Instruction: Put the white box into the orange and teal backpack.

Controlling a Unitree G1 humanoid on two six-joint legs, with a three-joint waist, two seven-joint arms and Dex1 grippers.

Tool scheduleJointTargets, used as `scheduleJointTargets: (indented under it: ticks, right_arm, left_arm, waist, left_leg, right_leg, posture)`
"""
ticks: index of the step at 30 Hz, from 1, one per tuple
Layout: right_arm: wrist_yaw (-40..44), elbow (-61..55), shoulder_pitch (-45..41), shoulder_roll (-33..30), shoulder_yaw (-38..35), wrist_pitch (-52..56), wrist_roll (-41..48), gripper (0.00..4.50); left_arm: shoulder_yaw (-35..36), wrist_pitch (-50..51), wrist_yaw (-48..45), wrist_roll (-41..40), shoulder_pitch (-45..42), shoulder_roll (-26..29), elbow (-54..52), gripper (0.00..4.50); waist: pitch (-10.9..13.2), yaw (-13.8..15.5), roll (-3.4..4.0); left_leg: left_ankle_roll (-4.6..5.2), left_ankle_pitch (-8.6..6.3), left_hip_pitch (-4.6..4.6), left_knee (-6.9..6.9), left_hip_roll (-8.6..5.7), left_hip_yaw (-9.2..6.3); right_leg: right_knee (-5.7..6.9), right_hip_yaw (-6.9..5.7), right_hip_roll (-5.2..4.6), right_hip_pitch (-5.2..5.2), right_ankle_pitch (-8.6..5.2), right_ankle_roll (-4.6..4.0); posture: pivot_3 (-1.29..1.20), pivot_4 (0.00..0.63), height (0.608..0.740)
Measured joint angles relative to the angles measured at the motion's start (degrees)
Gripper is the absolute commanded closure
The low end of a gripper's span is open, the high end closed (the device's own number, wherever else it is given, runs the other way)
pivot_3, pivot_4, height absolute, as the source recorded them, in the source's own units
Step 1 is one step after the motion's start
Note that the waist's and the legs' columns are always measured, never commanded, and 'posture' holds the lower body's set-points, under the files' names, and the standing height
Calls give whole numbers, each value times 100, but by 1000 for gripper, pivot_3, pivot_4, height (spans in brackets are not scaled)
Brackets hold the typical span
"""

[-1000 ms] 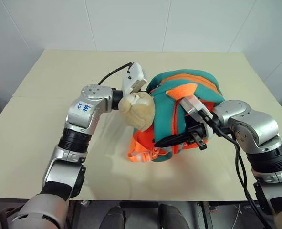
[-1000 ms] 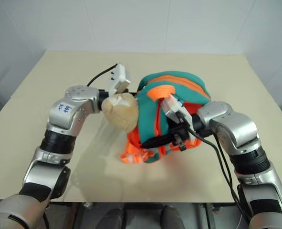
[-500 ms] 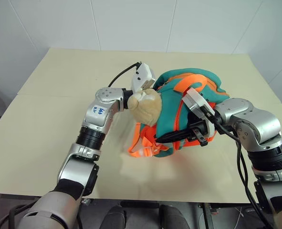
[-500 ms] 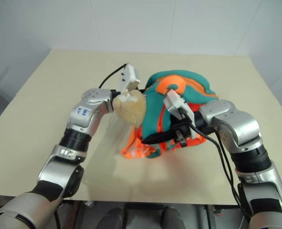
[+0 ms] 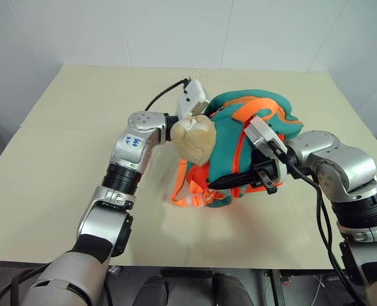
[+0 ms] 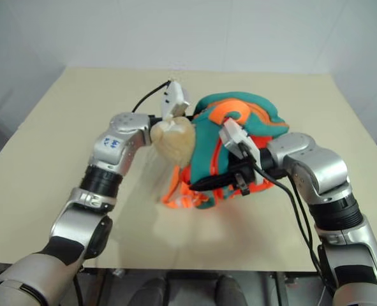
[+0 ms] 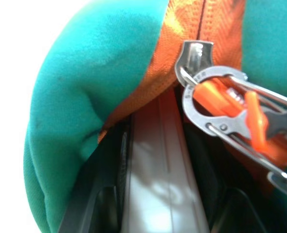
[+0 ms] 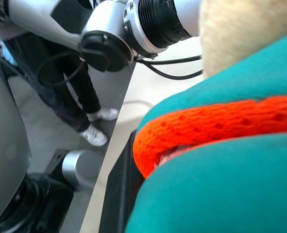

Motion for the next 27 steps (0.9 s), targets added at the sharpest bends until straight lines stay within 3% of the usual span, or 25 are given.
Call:
scheduleJointTargets:
  ticks: [7, 15, 27]
  right_arm:
    - [13, -146, 18, 42, 103, -6, 32, 3943]
    - [25, -155, 17, 65, 116, -33, 32, 3943]
    - [116, -34, -18, 68, 122, -82, -9, 3943]
  left_arm:
    - [-62, 995, -231, -289, 364, 732, -1363, 10]
    - [-15, 1447, -453, -493, 566, 1765, -2049, 10]
    - [235, 1588, -299, -717, 694, 2136, -2343, 10]
  waist:
    - [3, -121, 5]
    - [5, -147, 8]
    - [6, -162, 10]
  left_leg:
    - [-1, -3, -9, -13, 5, 11]
    - [-1, -3, -9, -12, 8, 13]
    - [-1, -3, -10, -13, 9, 13]
  right_leg:
    - [-10, 1, 1, -18, -2, -3]
    - [-8, 2, 3, -19, -3, -4]
    - [-8, 3, 3, -21, -3, -4]
  posture:
    - [0, 150, 740]
    - [0, 150, 740]
    - [0, 150, 740]
